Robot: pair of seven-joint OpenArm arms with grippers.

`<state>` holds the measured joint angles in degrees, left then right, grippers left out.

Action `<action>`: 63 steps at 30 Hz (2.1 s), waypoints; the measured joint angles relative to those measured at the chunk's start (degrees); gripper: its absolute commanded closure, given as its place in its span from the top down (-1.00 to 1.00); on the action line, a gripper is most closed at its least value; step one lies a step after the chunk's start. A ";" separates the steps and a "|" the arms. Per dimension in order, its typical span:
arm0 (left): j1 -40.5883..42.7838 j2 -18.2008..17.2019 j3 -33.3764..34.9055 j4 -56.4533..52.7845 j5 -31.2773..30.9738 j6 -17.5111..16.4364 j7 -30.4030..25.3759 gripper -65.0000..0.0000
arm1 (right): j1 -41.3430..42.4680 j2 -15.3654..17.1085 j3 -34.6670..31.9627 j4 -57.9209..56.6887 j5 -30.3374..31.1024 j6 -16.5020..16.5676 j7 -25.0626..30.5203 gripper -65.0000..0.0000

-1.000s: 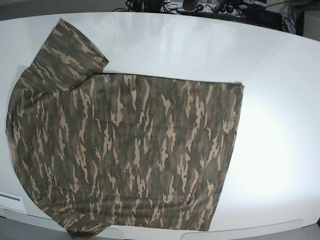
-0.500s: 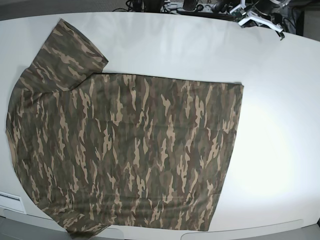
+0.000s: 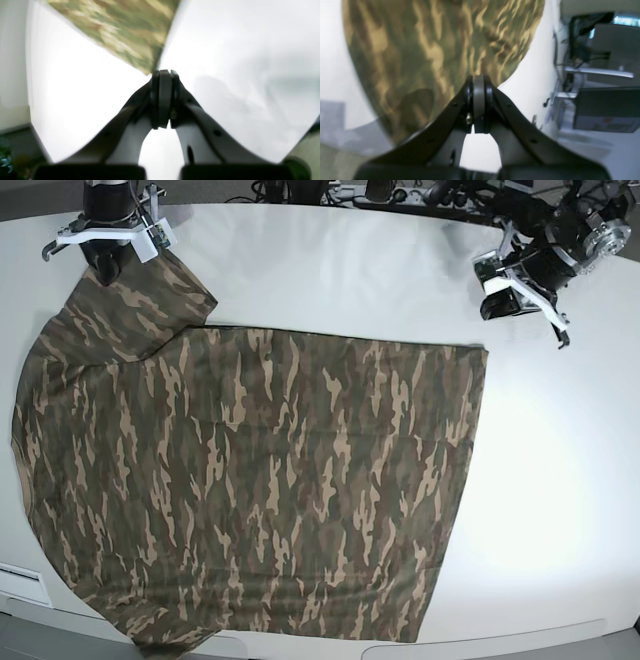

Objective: Fold the T-shirt properly
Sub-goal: 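Move both grippers down to the shirt's shoulder corners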

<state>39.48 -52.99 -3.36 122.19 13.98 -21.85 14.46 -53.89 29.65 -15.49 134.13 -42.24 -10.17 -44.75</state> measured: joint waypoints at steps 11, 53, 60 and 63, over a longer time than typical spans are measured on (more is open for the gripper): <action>-15.72 -5.51 0.31 -14.01 -12.72 -15.58 -9.07 -0.06 | 0.63 -0.09 -0.07 0.00 3.48 0.04 0.59 -1.00; -54.25 -6.60 57.13 -24.52 11.80 -0.90 -12.79 -1.00 | 0.72 -0.66 -0.07 0.00 4.70 0.02 0.83 -1.00; -53.62 -6.54 57.72 -20.20 12.76 3.50 -4.70 -1.00 | 0.72 -0.66 -0.07 0.00 4.57 0.04 1.75 -1.00; -53.53 -6.54 57.79 -18.91 12.81 4.09 -3.45 -1.00 | 0.92 -0.68 1.86 0.00 4.63 1.51 2.43 -1.00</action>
<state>-14.04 -59.53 54.43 103.28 26.79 -17.76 11.00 -52.97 28.97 -13.63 134.13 -37.60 -8.67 -42.33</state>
